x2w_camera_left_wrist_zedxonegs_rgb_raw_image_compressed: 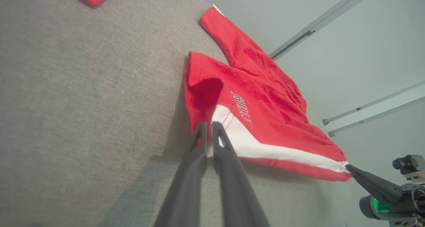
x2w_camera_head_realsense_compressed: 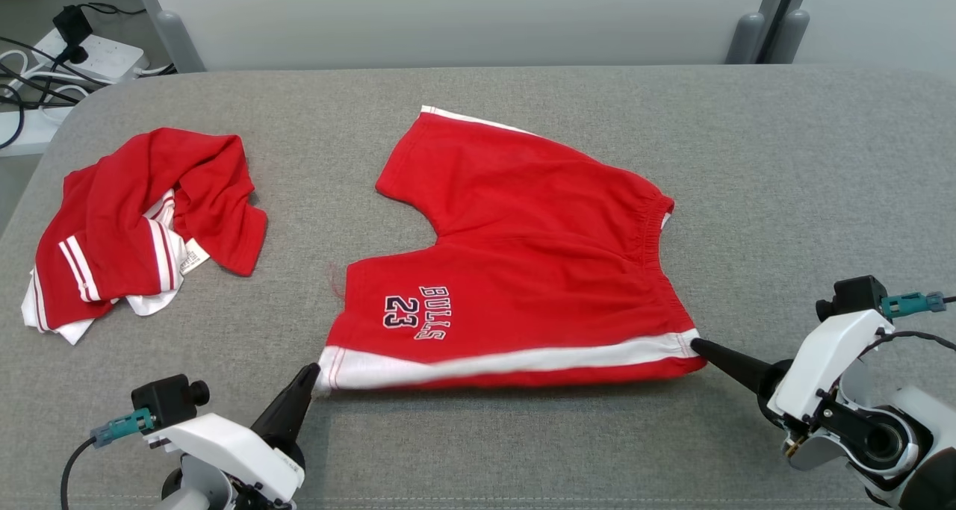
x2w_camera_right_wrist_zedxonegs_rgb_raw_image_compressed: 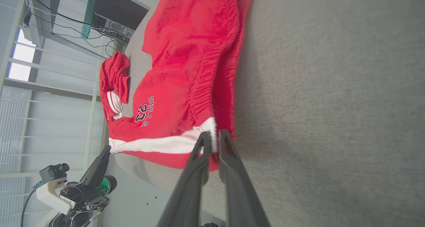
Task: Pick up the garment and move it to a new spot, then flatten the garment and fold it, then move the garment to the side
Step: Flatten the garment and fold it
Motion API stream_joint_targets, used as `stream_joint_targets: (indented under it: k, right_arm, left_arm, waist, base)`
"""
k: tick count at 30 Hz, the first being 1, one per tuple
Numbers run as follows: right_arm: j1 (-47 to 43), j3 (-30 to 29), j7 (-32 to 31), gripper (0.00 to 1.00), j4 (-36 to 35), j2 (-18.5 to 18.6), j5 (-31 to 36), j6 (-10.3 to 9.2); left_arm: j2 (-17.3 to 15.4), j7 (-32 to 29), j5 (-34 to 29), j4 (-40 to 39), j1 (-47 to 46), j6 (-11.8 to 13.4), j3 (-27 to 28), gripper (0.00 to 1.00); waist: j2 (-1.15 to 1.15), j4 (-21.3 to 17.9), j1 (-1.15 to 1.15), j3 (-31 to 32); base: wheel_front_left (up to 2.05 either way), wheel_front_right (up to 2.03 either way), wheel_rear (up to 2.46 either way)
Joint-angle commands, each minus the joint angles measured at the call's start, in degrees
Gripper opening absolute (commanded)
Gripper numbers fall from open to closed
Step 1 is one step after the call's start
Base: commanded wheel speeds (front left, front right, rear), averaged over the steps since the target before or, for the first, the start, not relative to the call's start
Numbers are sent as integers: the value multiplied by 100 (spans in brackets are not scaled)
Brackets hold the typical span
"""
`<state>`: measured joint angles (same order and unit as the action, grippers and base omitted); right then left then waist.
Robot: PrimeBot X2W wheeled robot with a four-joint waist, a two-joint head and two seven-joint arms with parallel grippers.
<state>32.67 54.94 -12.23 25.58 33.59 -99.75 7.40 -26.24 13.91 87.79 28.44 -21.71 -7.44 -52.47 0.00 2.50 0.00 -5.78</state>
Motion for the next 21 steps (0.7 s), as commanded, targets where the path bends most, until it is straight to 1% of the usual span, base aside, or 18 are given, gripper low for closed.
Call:
stream_joint_targets:
  k: [1, 6, 7, 9, 12, 13, 14, 15, 16, 19, 21]
  right_arm:
    - [-129, -74, 176, 100, -27, 80, 121, 9]
    - [-134, -193, 510, 100, -69, 96, 396, 9]
    - [-129, -212, 592, 100, -85, 119, 474, 9]
    - [-98, -290, 945, 100, -57, 165, 702, 9]
    - [-21, -450, 1831, 100, 55, 161, 1180, 9]
    - [-21, -450, 1831, 100, 55, 161, 1180, 9]
    - [31, -523, 2419, 100, 202, 122, 1566, 9]
    - [46, -570, 2561, 100, 286, 77, 1732, 9]
    - [46, -570, 2561, 100, 286, 77, 1732, 9]
    - [88, -865, 2711, 100, 534, -88, 2327, 9]
    - [73, -1496, 2718, 100, 607, -270, 2883, 9]
  left_arm:
    - [-185, 81, -95, 22, -90, -4, 185, 100]
    - [-147, 99, -314, 187, -107, -4, 197, 100]
    - [-137, 102, -366, 214, -107, -4, 241, 100]
    - [-118, 105, -599, 300, -128, -4, 461, 100]
    - [-9, 106, -1179, 439, -121, -4, 1053, 100]
    - [-9, 106, -1179, 439, -121, -4, 1053, 100]
    - [124, 107, -1671, 406, -80, -4, 1617, 100]
    - [202, 107, -1948, 336, -37, -4, 1963, 100]
    - [202, 107, -1948, 336, -37, -4, 1963, 100]
    - [438, 107, -2847, 91, 208, -4, 2714, 100]
    - [593, 107, -3400, -56, 376, -4, 3129, 100]
  waist:
    - [0, 9, 0, 5]
    - [0, 29, 0, 22]
    - [0, 32, 0, 30]
    - [0, 39, 0, 50]
    - [0, 41, 0, 93]
    - [0, 41, 0, 93]
    - [0, 36, 0, 121]
    - [0, 31, 0, 133]
    - [0, 31, 0, 133]
    - [0, -3, 0, 177]
    - [0, -35, 0, 196]
  base:
    - [0, 0, 0]
    - [0, 0, 0]
    - [0, 0, 0]
    - [0, 0, 0]
    - [0, 0, 0]
    - [0, 0, 0]
    - [0, 0, 0]
    - [0, 0, 0]
    - [0, 0, 0]
    - [0, 0, 0]
    - [0, 0, 0]
